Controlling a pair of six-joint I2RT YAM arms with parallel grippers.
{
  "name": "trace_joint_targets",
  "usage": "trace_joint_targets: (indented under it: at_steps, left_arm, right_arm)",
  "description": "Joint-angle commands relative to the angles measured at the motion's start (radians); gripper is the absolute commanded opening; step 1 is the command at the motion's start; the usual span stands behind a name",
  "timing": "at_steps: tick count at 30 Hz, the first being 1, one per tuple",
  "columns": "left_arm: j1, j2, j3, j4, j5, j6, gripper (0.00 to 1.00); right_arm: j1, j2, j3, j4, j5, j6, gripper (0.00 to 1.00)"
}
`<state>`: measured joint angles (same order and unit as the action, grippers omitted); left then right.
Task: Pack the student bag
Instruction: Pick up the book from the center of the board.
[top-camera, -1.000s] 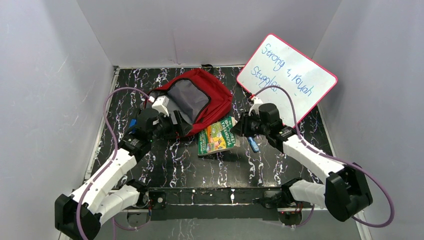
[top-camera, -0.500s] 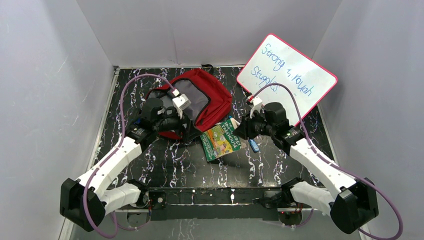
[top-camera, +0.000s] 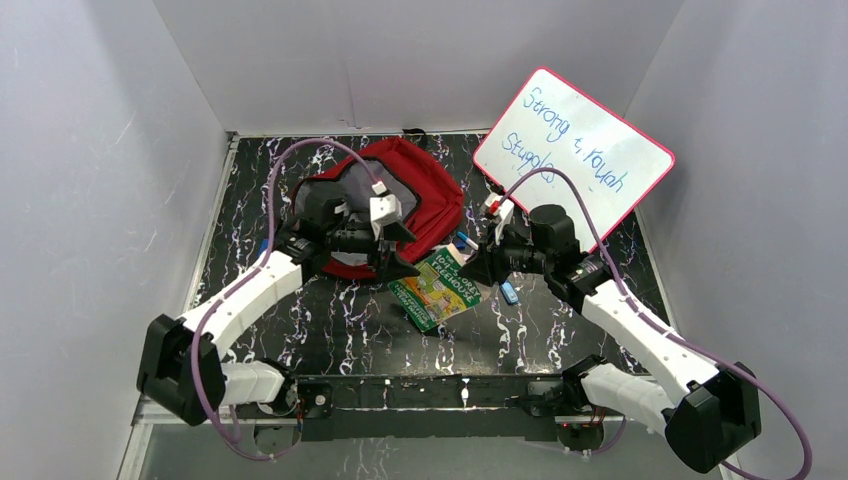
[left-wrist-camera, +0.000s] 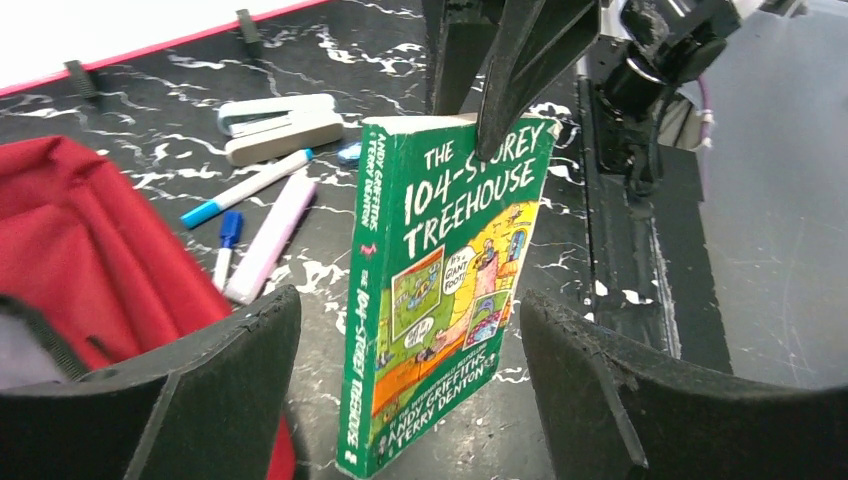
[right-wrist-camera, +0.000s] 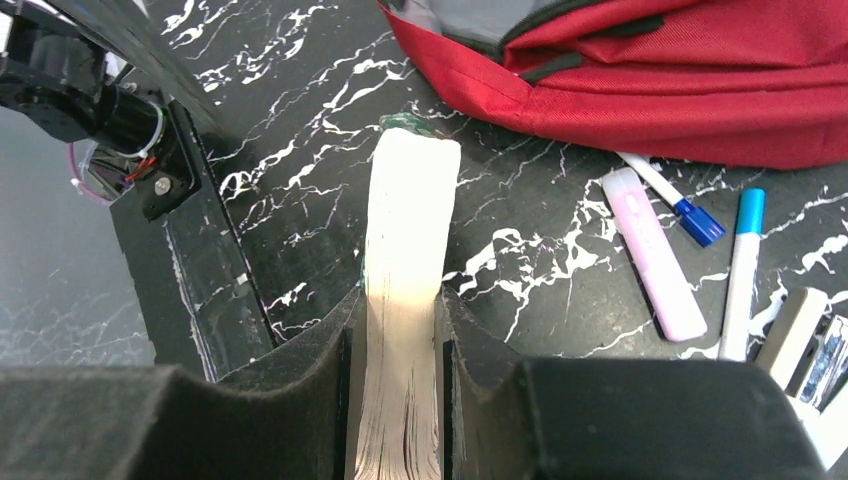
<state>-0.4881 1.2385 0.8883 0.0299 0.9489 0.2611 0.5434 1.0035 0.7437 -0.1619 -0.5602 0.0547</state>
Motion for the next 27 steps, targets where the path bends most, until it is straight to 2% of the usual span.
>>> trace_joint_targets:
  at_steps: [1,16,21,24,27]
  left_arm:
    - [-0.042,0.058,0.053,0.018,0.094,0.036,0.76]
    - [-0.121,0.223,0.102,0.018,0.163,0.025,0.69]
    - [-0.132,0.255,0.112,0.018,0.176,0.018,0.63]
    - [-0.140,0.267,0.118,0.017,0.184,0.014,0.52]
    - [-0.142,0.272,0.122,0.009,0.196,0.014,0.34]
  right_arm:
    - [0.011,-0.042,0.056,0.103,-0.073,-0.041,0.00]
    - [0.028,-0.046,0.045,0.112,-0.107,-0.042,0.00]
    - [0.033,-0.052,0.041,0.118,-0.115,-0.042,0.00]
    - [0.034,-0.053,0.036,0.121,-0.114,-0.041,0.00]
    - [0.034,-0.055,0.031,0.121,-0.111,-0.042,0.00]
